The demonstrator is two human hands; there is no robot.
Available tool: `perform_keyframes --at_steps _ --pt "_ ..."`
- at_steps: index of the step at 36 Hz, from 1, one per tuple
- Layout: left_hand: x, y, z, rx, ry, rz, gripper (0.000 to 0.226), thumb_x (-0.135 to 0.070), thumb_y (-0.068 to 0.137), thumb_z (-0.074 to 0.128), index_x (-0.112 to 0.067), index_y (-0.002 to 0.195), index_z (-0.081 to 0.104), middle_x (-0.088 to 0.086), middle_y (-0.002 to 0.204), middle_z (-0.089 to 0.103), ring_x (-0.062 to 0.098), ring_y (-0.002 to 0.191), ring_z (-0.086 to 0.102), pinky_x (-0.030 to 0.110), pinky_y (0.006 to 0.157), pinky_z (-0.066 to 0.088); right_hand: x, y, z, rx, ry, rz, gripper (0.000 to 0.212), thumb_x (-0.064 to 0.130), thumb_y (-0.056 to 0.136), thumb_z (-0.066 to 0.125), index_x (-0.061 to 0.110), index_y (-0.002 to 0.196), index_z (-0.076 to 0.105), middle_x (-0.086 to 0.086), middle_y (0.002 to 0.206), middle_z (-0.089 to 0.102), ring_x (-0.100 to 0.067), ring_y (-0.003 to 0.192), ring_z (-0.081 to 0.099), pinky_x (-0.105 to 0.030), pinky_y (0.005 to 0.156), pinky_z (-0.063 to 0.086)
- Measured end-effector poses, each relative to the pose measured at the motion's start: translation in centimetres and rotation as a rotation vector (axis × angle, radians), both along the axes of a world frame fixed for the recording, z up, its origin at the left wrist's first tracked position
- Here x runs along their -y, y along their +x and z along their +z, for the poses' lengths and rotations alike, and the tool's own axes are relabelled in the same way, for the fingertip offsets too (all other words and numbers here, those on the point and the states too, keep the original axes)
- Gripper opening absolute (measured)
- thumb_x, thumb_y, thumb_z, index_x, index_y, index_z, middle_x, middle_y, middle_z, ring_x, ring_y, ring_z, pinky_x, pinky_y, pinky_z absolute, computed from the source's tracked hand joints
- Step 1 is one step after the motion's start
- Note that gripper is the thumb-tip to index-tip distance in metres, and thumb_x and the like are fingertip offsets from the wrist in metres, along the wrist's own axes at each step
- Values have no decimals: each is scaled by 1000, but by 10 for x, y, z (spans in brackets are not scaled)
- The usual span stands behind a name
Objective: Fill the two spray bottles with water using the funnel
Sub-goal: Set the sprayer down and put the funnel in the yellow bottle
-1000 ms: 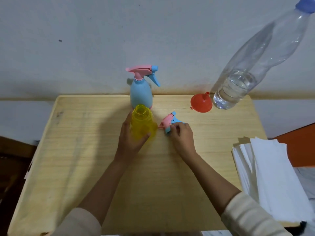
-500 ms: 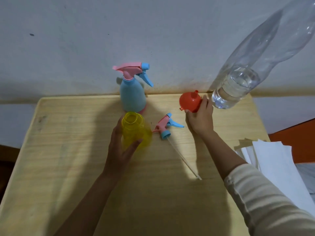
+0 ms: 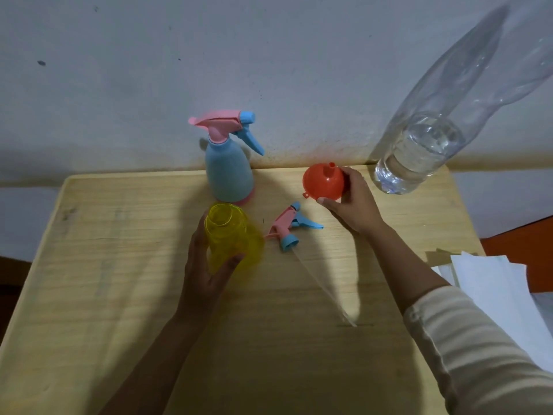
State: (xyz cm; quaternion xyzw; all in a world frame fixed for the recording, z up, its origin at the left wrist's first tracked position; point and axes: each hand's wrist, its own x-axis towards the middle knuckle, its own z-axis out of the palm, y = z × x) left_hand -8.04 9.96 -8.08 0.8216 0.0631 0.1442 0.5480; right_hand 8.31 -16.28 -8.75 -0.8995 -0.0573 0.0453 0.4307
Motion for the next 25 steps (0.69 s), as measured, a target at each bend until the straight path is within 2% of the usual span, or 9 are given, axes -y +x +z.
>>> perform_keyframes --at_steps 3,6,11,13,16,18,20,22,25 --pt "0 0 -1 5 -12 -4 72 -64 79 59 -52 140 22 0 148 37 21 136 38 56 106 38 -1 -3 2 24 78 -7 78 31 65 84 19 127 39 3 125 44 -13 109 49 -34 94 47" --pt "1 -1 -2 7 7 -8 73 -66 79 57 -51 141 22 1 148 37 20 135 38 53 107 38 -1 -3 2 67 45 26 86 31 64 84 18 134 36 -2 132 39 -10 113 44 -28 94 44" --pt "2 -2 -2 16 9 -14 71 -67 78 56 -54 139 22 1 147 36 21 135 39 53 106 38 0 -4 6 70 27 47 82 31 62 86 18 130 42 1 125 35 -11 109 44 -33 96 47" --pt "2 -3 -3 23 8 -19 71 -67 78 56 -54 139 22 -3 147 37 21 135 39 52 106 39 1 -5 7 75 33 58 82 31 61 86 18 129 41 2 129 37 -11 111 43 -35 96 47" --pt "3 -3 -2 23 -3 -24 71 -68 78 56 -54 139 22 -3 146 37 20 135 39 47 107 39 2 -6 8 10 52 70 92 33 62 86 18 137 34 3 147 32 -8 120 38 -29 98 42" --pt "3 -3 -2 32 10 -24 71 -69 78 55 -55 139 21 -2 147 37 18 135 38 39 108 38 2 -9 12 -34 80 60 92 31 62 86 21 137 33 5 143 36 -8 117 42 -25 92 44" --pt "3 -2 -3 33 30 -22 70 -71 78 53 -59 137 18 -10 146 35 13 136 36 29 108 35 0 -14 17 -48 134 37 86 26 61 87 24 130 36 6 133 43 -9 110 49 -20 83 45" --pt "3 -2 -2 19 18 -24 71 -72 77 53 -61 137 17 -11 146 34 16 136 36 33 109 36 -1 -22 23 -58 204 9 80 22 60 87 27 124 39 7 123 46 -8 103 53 -17 76 46" --pt "1 -3 -1 -6 18 -55 73 -69 78 54 -57 139 16 -3 148 34 18 136 37 45 108 38 -3 -35 34 -77 273 12 77 17 61 87 25 123 42 6 122 46 -8 104 54 -16 71 50"
